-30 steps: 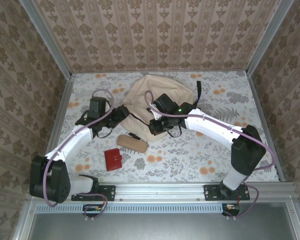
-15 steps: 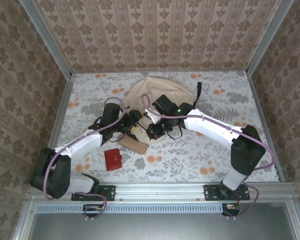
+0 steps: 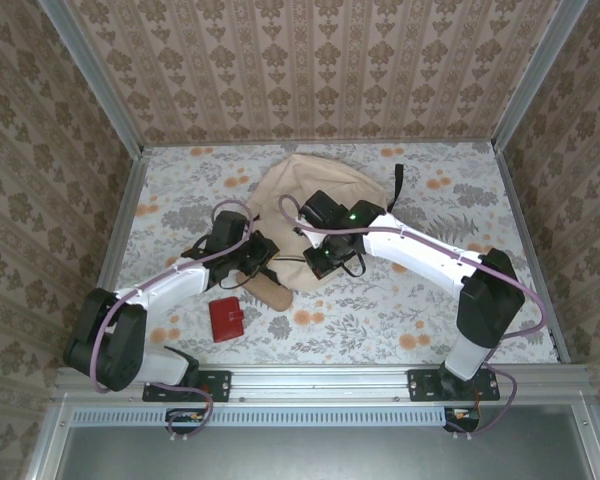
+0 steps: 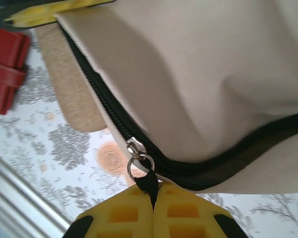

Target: Pack the student bag

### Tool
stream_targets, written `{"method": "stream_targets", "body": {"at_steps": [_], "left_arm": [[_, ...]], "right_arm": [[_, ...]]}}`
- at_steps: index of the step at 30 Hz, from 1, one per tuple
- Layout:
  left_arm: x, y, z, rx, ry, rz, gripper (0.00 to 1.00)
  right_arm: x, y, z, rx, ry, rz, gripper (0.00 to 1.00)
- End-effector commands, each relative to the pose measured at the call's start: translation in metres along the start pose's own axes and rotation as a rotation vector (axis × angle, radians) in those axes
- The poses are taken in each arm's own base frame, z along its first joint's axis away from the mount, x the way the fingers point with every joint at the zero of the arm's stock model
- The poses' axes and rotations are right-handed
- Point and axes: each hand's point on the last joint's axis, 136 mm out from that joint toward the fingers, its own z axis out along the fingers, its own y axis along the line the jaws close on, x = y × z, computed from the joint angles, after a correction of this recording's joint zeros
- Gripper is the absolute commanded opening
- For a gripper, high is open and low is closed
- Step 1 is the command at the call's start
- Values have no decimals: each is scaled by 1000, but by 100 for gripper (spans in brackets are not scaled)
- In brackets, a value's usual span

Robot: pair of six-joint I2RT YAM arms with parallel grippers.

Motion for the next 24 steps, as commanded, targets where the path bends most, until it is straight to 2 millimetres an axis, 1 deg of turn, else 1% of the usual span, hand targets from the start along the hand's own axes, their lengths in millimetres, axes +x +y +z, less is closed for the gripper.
{"method": "stream_targets", "body": {"at_steps": [1,6,10,12,13,18,24], "left_arm": [[-10,26,-2,-92,-51,8,5],[-13,33,-5,-116,-62,15,3],[-13,37,-7,-127,-63,26,1],[-22,41,-11,-134,-84,11,1],[-23,42,-11,-136,-83,10,1],[-28,43,-14,-133,-90,19,0],[-41,40,-21,-131,-108,37,0]], "right_arm": [[18,-38,-7,214,93,4,0],[14,-56,-11,325,111,5,0],[10,-67,-15,373,113,13,0],[11,-74,-15,400,128,14,0],[12,-77,-15,409,135,17,0],[14,-91,-8,427,171,33,0],[15,-115,5,455,207,78,0]]}}
